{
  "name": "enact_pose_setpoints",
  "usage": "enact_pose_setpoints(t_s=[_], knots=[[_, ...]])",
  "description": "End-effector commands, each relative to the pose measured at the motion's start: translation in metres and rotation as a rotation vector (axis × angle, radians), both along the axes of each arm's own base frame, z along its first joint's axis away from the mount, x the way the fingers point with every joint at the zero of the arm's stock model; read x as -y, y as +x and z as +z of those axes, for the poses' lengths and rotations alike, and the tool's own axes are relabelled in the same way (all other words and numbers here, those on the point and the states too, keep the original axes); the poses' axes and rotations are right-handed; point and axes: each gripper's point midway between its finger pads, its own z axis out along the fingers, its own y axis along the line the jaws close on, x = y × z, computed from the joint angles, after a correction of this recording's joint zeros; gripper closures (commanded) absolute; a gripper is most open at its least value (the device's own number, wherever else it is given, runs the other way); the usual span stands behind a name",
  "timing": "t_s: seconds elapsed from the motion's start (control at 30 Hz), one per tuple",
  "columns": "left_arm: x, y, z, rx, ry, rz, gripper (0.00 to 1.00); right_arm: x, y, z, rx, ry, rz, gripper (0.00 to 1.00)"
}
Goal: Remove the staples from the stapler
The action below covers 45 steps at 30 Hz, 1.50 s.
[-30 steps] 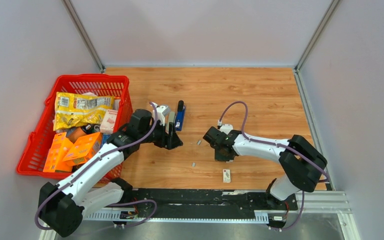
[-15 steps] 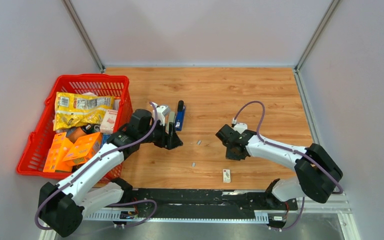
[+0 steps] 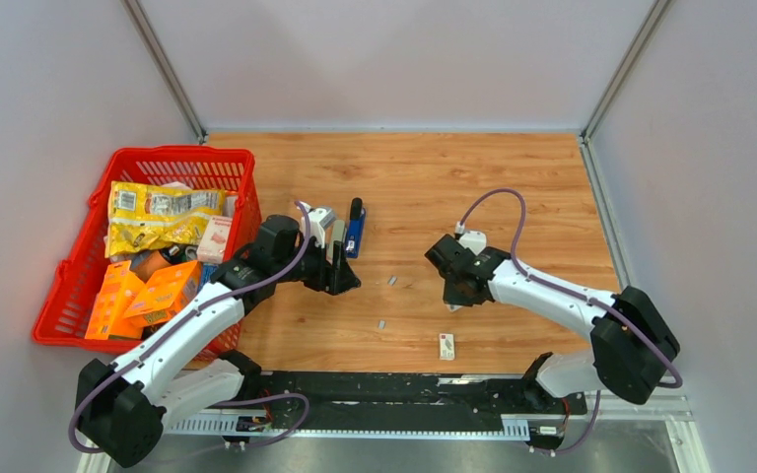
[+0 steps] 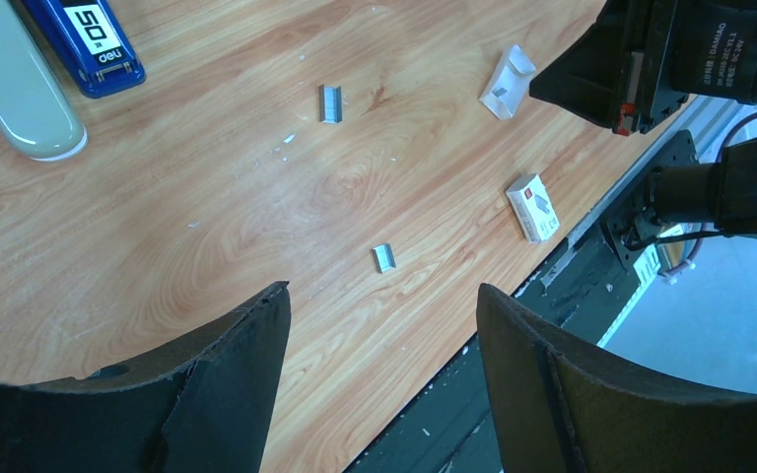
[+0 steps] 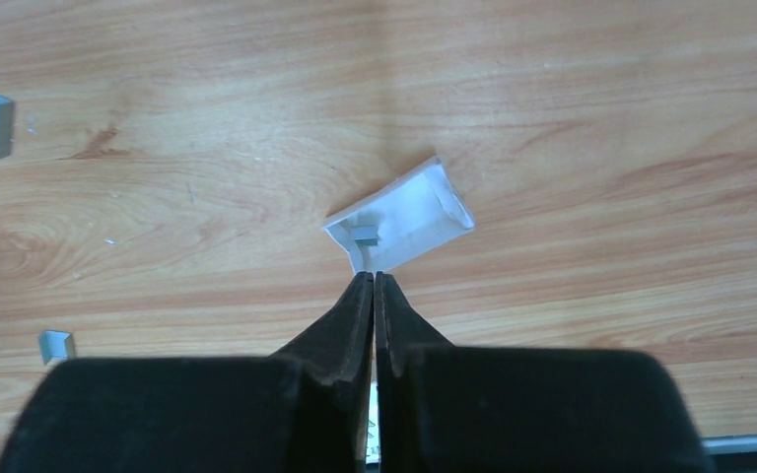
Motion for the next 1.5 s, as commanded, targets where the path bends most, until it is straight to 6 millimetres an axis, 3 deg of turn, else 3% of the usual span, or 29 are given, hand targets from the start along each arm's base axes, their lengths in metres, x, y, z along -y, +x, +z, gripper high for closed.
enact_pose_setpoints(t_s=[0.0,0.23,0.63,0.9,1.17,1.47], knots=[[0.004,0.001,0.008,0.032,-0.017,-0.024,0.24,-0.01,0.017,0.015,0.045,-0.003,0.022,0.87],[0.004,0.0,0.009,0.036,-0.019,-0.026,0.24,-0.024,0.024,0.015,0.047,0.029,0.047,0.82],[0.002,0.0,0.021,0.066,-0.03,-0.017,0.24,-0.099,0.045,0.024,0.053,0.111,0.243,0.57],[-0.016,-0.004,0.046,0.124,0.039,0.006,0.24,-0.141,0.065,0.021,0.075,0.228,0.174,0.43],[-0.033,-0.011,0.051,0.174,0.104,0.009,0.23,-0.159,0.079,0.017,0.102,0.243,0.054,0.39],[-0.037,-0.02,0.044,0.188,0.112,-0.02,0.23,-0.153,0.086,0.004,0.11,0.209,-0.109,0.38]])
